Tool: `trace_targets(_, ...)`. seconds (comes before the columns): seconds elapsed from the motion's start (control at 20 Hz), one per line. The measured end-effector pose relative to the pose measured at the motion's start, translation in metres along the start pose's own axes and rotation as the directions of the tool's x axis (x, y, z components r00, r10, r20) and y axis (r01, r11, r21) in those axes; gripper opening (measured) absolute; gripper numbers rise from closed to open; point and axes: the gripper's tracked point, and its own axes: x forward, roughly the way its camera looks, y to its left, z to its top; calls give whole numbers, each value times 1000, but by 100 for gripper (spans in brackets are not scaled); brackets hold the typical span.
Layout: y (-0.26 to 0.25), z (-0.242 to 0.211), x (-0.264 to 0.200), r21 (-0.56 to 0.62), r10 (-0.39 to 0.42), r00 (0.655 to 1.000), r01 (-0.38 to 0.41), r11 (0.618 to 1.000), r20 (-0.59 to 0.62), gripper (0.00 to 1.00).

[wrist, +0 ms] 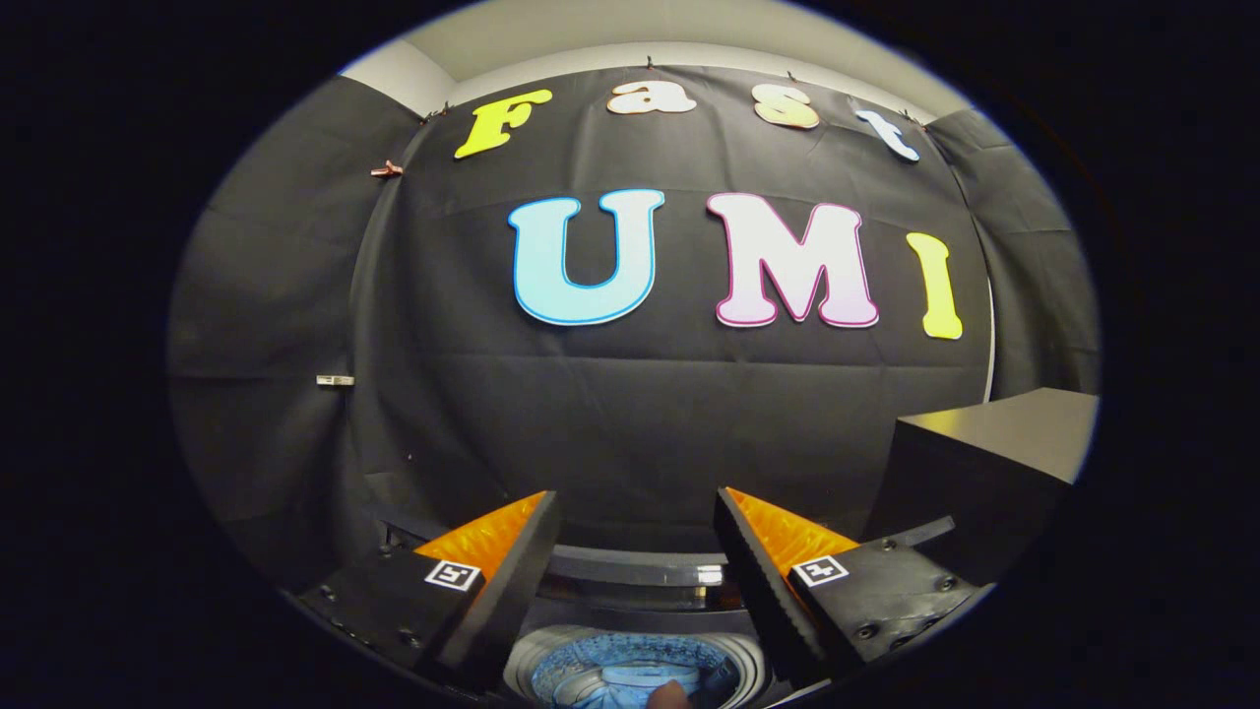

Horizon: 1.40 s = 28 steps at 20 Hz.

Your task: Put the clothes into the washing machine and then close the washing machine lid.

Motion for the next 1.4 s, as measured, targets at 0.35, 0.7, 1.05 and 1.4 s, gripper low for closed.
trace_targets(0.35, 7, -3, 3, -19, 15, 1000, -15, 1000, -20, 99)
trace_targets(0.7, 0, -8, 4, -23, 0, 999, -1, 1000, -44, 99)
trace_targets(1.05, -11, 23, -21, -21, -3, 1000, 3, 1000, -6, 99)
trace_targets(1.4, -34, 90, -74, -51, -15, 999, 18, 999, 48, 99)
